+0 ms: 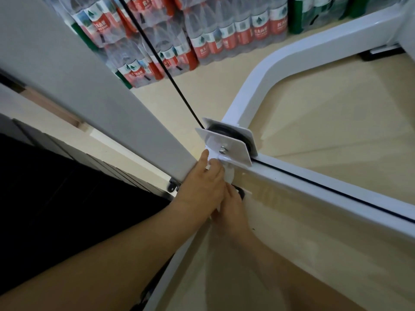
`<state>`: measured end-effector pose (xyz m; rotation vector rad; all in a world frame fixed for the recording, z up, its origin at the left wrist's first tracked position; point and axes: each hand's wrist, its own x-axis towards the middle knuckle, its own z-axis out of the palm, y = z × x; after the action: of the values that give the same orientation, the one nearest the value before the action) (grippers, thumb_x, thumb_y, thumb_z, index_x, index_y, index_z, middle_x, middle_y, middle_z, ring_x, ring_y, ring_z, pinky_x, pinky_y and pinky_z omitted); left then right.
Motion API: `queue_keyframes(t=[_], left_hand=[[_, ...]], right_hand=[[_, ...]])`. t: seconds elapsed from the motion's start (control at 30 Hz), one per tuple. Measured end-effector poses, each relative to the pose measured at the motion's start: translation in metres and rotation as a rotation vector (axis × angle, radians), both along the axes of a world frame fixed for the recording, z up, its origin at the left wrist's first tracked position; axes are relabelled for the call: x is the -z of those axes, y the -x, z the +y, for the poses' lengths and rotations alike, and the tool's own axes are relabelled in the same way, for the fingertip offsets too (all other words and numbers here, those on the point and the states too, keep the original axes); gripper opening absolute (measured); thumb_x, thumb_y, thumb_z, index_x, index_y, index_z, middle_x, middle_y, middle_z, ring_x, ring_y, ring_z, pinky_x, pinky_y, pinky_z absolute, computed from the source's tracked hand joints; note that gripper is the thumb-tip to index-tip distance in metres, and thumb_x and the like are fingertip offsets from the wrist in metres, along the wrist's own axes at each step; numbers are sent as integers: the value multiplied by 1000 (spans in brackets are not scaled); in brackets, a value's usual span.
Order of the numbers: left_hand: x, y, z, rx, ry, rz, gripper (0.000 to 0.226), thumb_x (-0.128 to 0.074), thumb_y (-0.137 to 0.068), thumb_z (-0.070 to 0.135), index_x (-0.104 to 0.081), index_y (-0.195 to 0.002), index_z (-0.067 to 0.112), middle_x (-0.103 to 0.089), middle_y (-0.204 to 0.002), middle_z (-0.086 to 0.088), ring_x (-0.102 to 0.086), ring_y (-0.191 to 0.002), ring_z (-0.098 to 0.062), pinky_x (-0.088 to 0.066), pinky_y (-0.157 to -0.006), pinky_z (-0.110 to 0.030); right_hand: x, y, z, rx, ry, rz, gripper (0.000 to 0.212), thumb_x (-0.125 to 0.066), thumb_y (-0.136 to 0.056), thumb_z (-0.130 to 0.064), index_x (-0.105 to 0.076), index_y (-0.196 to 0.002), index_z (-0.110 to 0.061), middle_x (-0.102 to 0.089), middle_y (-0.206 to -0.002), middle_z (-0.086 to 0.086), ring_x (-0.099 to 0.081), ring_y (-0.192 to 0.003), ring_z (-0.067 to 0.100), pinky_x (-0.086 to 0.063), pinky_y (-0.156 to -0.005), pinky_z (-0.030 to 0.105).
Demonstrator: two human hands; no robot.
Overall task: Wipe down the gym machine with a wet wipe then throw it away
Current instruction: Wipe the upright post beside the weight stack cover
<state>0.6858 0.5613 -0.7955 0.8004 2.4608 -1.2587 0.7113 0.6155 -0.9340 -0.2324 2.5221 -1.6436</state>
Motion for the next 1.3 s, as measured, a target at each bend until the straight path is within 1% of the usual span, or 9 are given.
queue_keyframes(t=[0.2,0.4,0.53,0.67,0.77,0.87,1.03,1.13,1.3], left_hand=[[22,-43,18,-230,-228,-181,38,-30,-99,5,-40,-135,-1,-41,-136,-21,-38,-123,-34,-35,-92,-39],[44,-38,23,-594,-456,-66,43,-43,-92,-1,-41,-134,4,-48,-132,-14,-47,-120,-26,-39,-97,-33],[52,-31,20,-904,-804,-20,35,-52,-86,7,-61,-118,19,-66,-112,-4,-62,-106,-22,-49,-86,-31],[59,-45,25,-1274,-1300,97,38,-60,-74,13,-63,-113,15,-64,-110,-4,-62,-101,-23,-46,-74,-27],[67,-56,27,-1536,-1553,268,39,-61,-81,3,-54,-116,16,-56,-114,1,-55,-105,-17,-39,-75,-22],[78,-62,35,-1566,-1479,254,26,-56,-85,4,-49,-102,22,-50,-104,3,-54,-101,-18,-37,-73,-20],[85,-40,33,-1542,-1622,212,14,-51,-83,-1,-58,-95,5,-62,-83,-8,-53,-60,-9,-36,-42,-13],[76,-40,29,-1509,-1671,221,31,-57,-80,6,-57,-112,7,-64,-103,-11,-56,-68,-7,-37,-42,-8],[41,-55,37,-1383,-1861,269,41,-50,-87,8,-46,-120,31,-66,-98,3,-66,-83,-15,-54,-58,-25]], right_hand=[[5,28,16,-135,-246,-40,37,-51,-96,-12,-48,-133,-10,-53,-124,13,-56,-109,30,-45,-89,37],[-11,38,24,-134,40,-244,29,-44,-100,-13,-53,-128,-10,-51,-114,3,-53,-85,-11,-36,-72,5],[-16,26,33,-83,318,-274,45,-54,-77,-2,-63,-110,-32,-66,-112,7,-66,-100,18,-55,-86,35],[-33,32,37,-110,399,-439,47,-50,-84,13,-61,-116,-20,-64,-96,0,-65,-88,21,-48,-54,21],[-45,41,34,-115,378,-446,40,-60,-84,9,-59,-112,-18,-60,-88,0,-61,-80,15,-48,-60,21],[-60,50,30,-88,352,-380,36,-65,-83,6,-60,-106,-22,-56,-81,3,-56,-79,15,-51,-78,33],[-57,45,31,-120,284,-421,32,-64,-84,5,-54,-96,-23,-61,-89,14,-62,-76,28,-56,-74,40],[-61,37,34,-139,296,-431,28,-61,-85,7,-54,-102,-14,-63,-96,17,-61,-72,31,-55,-72,45],[-97,41,38,-188,328,-333,30,-65,-85,0,-59,-107,-19,-58,-79,-2,-61,-70,14,-44,-48,17]])
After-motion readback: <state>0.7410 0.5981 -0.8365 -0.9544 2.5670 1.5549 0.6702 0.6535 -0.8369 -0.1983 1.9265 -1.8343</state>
